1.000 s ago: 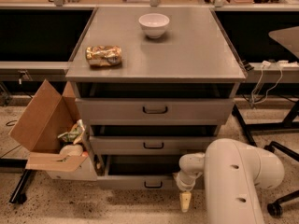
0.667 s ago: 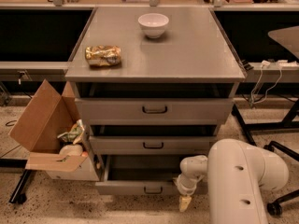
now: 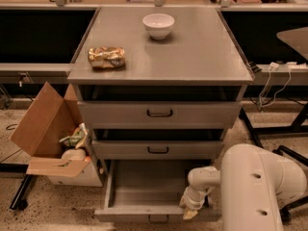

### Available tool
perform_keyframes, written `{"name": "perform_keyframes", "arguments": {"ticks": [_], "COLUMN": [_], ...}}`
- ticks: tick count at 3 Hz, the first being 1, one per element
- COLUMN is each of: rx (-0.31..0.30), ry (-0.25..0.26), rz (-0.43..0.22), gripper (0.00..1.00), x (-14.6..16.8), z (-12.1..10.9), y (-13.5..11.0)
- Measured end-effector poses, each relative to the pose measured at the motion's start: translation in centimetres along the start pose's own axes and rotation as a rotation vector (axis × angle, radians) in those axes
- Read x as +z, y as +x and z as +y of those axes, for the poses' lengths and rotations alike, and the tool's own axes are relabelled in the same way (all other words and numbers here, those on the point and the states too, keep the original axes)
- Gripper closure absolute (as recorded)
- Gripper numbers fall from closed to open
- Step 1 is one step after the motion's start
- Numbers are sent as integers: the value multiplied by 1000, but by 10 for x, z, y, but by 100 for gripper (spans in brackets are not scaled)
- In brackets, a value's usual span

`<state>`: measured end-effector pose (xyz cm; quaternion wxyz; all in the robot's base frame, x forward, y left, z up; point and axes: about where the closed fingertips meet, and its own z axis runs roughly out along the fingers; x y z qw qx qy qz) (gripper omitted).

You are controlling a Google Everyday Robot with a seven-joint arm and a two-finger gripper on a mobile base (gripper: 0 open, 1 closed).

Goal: Open bottom drawer

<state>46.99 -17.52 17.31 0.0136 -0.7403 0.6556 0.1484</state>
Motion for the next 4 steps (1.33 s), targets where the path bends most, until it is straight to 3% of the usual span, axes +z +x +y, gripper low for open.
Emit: {"name": "perform_keyframes", "arguments": {"ticks": [1,2,4], "rx": [0,0,-30], "ry": [-1,-1,15], "rz": [-1,-1,-13], "gripper": [96,0,0], "x": [3,3,-7], "z": [1,1,7], "y": [-1,-1,-3]}}
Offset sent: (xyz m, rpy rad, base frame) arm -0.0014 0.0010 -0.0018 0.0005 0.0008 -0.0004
